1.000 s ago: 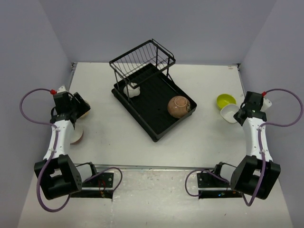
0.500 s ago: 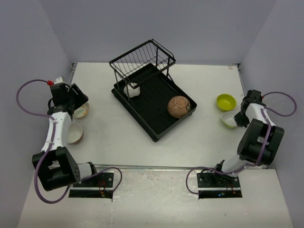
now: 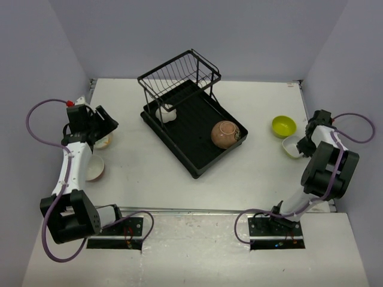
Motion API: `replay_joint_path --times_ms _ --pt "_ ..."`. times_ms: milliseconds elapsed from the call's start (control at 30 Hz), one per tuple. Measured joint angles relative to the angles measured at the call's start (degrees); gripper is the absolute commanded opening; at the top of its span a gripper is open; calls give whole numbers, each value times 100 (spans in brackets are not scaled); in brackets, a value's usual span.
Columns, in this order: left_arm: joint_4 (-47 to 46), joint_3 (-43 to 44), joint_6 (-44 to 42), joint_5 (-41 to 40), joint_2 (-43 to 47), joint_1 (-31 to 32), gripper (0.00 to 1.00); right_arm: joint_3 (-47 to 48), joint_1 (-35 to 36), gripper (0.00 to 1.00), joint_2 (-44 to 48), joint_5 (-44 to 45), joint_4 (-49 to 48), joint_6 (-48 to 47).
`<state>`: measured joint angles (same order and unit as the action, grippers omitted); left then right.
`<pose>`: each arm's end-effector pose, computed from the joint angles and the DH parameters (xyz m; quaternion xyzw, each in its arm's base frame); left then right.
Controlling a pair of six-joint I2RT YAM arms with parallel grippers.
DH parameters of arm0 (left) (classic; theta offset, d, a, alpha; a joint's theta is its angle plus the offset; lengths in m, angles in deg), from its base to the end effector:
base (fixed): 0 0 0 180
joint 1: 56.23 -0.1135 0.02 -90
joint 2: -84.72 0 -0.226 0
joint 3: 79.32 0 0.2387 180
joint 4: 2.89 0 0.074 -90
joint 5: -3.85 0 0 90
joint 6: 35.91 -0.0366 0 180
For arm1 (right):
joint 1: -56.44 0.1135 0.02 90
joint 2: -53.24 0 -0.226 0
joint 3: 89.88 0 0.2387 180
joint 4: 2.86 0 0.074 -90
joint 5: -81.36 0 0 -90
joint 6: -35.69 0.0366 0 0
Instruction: Unload the bowls from the dish rack
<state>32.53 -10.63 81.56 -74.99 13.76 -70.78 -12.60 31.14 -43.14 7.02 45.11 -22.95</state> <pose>0.2648 0.0614 0.2505 -0.2803 0.8493 -0.1361 0.4261 0.2790 -0.1428 0.1594 0.4846 0.8418 -0.1229 0.2037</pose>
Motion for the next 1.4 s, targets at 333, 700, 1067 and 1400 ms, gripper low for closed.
replay_joint_path --times_ms 333,700,1067,1400 --pt "474 197 -2 20 118 94 64 -295 0 34 1071 -125 286 190" --pt "503 1180 149 411 -970 166 58 654 1281 47 2422 -555 922 400" --pt "1036 4752 485 1480 -3517 647 0 1163 3189 0 2638 -1270 1029 -103" --pt "1130 5305 702 2173 -4896 1150 0 855 3460 0 2677 -1985 1005 -229"
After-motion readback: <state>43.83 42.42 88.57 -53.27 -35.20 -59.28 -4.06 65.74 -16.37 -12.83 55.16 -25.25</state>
